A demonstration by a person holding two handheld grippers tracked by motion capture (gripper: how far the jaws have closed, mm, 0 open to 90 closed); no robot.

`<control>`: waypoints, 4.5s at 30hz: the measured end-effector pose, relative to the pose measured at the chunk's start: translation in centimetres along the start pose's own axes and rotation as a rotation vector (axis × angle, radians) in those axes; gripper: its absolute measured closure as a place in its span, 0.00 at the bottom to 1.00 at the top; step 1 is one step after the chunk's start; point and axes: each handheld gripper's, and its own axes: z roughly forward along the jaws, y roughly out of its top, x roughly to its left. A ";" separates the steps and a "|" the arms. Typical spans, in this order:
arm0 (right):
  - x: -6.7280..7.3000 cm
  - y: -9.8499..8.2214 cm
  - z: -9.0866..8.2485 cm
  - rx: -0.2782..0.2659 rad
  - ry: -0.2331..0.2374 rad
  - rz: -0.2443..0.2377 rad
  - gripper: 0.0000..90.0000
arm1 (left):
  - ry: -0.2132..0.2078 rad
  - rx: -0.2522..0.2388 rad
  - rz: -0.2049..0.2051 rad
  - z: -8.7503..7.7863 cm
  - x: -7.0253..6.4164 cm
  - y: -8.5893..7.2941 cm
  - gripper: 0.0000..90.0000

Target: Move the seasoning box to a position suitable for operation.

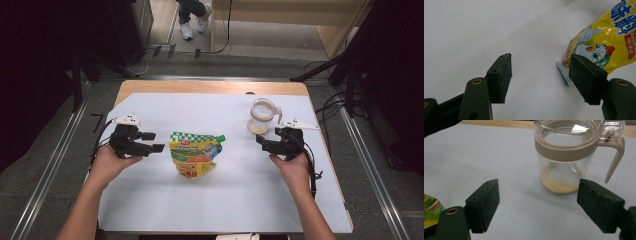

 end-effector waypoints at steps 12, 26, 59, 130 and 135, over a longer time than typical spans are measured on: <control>-0.8 0.5 3.6 0.000 -0.078 0.008 0.16 | 0.006 0.009 0.014 0.2 -0.2 0.0 0.40; -1.1 0.4 6.9 -0.088 -0.191 0.062 0.15 | 0.018 0.017 0.008 -0.1 -0.2 -0.5 0.40; -0.8 1.5 9.4 -0.148 -0.290 0.034 0.13 | 0.030 0.011 -0.014 -0.9 0.4 -1.0 0.40; 4.3 -3.7 -3.3 -0.053 0.031 -0.088 0.14 | 0.009 0.012 -0.010 -1.0 0.2 -1.3 0.42; 5.3 -4.6 -3.0 -0.021 0.047 -0.097 0.14 | 0.004 0.012 -0.005 -1.0 0.1 -1.1 0.42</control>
